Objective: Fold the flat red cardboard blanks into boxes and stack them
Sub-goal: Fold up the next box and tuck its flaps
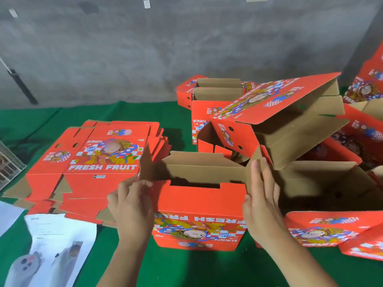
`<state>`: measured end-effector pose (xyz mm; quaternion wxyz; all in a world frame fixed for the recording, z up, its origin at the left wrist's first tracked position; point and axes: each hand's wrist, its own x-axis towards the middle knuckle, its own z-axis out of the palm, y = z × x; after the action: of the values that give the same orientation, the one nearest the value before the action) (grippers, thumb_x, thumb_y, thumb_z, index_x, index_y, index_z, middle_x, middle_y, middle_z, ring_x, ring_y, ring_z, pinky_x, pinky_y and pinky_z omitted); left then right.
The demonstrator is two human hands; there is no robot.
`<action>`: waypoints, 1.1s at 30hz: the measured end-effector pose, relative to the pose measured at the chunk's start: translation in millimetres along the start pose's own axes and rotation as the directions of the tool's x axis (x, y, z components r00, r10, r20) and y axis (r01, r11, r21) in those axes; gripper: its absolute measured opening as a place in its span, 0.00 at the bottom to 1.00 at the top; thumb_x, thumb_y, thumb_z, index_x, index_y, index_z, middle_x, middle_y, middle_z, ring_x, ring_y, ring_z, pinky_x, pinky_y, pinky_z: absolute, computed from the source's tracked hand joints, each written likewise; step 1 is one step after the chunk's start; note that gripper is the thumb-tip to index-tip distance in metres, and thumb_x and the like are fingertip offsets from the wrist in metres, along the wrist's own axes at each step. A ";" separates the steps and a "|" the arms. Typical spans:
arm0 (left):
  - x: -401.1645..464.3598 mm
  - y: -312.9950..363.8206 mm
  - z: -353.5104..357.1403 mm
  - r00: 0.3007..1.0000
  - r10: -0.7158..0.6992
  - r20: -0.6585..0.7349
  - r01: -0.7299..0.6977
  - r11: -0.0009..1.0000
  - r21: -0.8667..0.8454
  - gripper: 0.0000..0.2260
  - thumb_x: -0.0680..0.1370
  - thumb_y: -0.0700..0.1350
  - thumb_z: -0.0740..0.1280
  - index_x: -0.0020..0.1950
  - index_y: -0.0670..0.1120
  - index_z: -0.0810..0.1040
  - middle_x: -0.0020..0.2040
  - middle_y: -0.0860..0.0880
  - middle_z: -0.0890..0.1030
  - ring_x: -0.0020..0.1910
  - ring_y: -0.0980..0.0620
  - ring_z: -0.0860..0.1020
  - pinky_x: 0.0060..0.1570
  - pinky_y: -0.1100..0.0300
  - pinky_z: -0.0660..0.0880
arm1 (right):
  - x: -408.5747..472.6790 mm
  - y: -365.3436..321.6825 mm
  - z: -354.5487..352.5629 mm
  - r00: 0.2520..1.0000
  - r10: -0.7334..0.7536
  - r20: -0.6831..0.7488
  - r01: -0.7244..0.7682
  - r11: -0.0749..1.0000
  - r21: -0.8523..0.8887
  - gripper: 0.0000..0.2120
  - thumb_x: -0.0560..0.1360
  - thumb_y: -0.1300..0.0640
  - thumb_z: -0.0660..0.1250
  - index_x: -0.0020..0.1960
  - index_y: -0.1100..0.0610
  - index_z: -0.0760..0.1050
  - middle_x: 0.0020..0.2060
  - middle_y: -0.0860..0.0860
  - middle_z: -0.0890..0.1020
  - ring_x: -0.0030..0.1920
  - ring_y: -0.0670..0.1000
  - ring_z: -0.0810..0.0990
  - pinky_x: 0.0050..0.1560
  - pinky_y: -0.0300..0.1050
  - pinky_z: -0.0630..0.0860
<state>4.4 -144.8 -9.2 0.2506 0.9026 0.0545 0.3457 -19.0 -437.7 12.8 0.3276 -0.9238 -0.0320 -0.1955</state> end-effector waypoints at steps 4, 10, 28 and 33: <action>-0.3 -2.1 -0.6 0.996 0.045 0.074 -0.020 0.952 -0.306 0.06 0.75 0.45 0.60 0.48 0.56 0.65 0.46 0.54 0.72 0.45 0.46 0.70 0.45 0.45 0.68 | 3.6 13.4 0.7 0.990 -0.077 0.119 0.074 0.997 0.030 0.54 0.75 0.75 0.61 0.82 0.39 0.33 0.82 0.35 0.41 0.82 0.43 0.48 0.78 0.57 0.61; 52.1 -1.6 -10.6 0.897 0.231 0.378 -0.040 0.892 -0.450 0.11 0.79 0.55 0.63 0.61 0.58 0.77 0.51 0.62 0.81 0.50 0.58 0.80 0.55 0.56 0.76 | 8.9 25.0 -4.8 0.952 -0.204 0.227 0.199 0.979 0.045 0.52 0.74 0.76 0.63 0.83 0.38 0.46 0.82 0.36 0.51 0.81 0.46 0.54 0.76 0.48 0.60; 86.0 31.8 22.1 0.641 0.037 0.767 0.674 0.450 -0.586 0.27 0.83 0.63 0.59 0.71 0.46 0.79 0.31 0.45 0.78 0.48 0.45 0.79 0.50 0.51 0.76 | 16.1 12.2 3.8 0.989 0.046 0.138 -0.082 0.960 0.269 0.19 0.80 0.35 0.52 0.52 0.38 0.80 0.58 0.35 0.75 0.66 0.45 0.69 0.71 0.53 0.65; 78.6 15.7 19.4 0.544 0.317 0.777 -0.394 0.914 -0.097 0.41 0.65 0.83 0.60 0.75 0.67 0.68 0.65 0.61 0.72 0.67 0.56 0.67 0.71 0.52 0.58 | 33.3 -8.5 18.6 0.964 0.098 0.248 -0.090 0.995 -0.042 0.34 0.68 0.27 0.63 0.71 0.35 0.61 0.62 0.43 0.60 0.67 0.50 0.59 0.68 0.50 0.64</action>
<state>75.3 -145.1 33.0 0.1330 0.9638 -0.2280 -0.0390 16.4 -421.9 17.4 0.3157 -0.9464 -0.0260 -0.0625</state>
